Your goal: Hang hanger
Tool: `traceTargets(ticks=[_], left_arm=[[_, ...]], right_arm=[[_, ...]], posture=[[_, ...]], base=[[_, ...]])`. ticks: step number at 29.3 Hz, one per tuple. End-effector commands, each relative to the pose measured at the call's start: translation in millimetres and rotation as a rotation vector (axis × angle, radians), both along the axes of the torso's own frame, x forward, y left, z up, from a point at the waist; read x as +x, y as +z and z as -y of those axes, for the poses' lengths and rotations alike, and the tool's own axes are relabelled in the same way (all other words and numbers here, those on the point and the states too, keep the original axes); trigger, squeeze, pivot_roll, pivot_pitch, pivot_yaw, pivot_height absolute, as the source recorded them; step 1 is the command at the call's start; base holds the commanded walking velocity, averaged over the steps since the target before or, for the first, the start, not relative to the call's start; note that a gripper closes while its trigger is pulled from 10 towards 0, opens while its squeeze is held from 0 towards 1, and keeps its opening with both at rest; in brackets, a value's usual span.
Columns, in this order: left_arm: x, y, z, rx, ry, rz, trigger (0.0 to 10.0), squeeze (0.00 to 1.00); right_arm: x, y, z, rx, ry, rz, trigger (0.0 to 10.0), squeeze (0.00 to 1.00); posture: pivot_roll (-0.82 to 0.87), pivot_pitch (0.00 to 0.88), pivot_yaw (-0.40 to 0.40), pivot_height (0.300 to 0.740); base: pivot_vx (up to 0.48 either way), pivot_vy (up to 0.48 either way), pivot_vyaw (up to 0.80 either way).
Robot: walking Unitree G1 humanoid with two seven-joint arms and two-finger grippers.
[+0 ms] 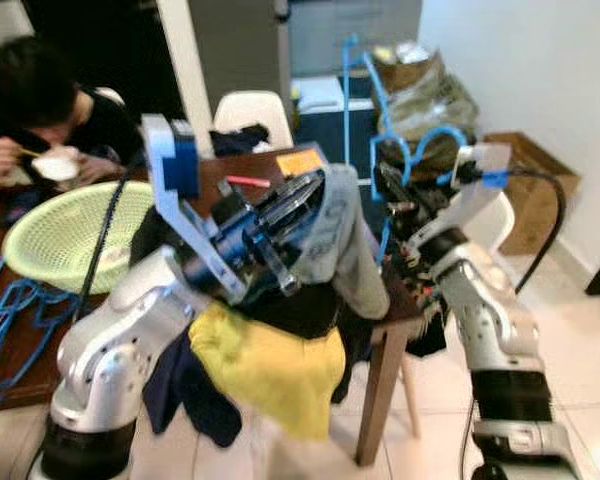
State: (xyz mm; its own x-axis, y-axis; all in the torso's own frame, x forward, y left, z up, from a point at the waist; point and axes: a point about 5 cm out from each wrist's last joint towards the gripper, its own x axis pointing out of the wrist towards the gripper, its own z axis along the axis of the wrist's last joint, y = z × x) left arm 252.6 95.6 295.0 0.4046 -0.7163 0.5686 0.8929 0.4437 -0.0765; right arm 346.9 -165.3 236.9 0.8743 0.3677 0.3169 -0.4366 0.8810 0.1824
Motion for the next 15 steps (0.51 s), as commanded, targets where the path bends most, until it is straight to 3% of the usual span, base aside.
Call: traceTargets(ticks=[1, 9, 15], left_arm=[[0.6, -2, 8.5, 0.015, -0.023, 0.003, 10.0, 0.00], [8.5, -9, 19.3, 0.036, -0.036, -0.008, 10.0, 0.00], [16.9, -20, 13.5, 0.067, 0.012, -0.041, 10.0, 0.00]], right_arm=[[1.8, -5, 15.5, -0.003, -0.077, -0.021, 10.0, 0.00], [9.1, -16, 30.2, -0.047, -0.205, -0.088, 10.0, 0.00], [12.4, -27, 41.9, -0.118, -0.308, -0.150, 10.0, 0.00]], posture=[[0.02, 0.000, 0.071, 0.740], [0.01, 0.000, 0.069, 0.740], [0.00, 0.002, 0.061, 0.740]], base=[[-0.398, 0.000, -0.76], [-0.397, 0.000, -0.76], [-0.396, 0.000, -0.76]])
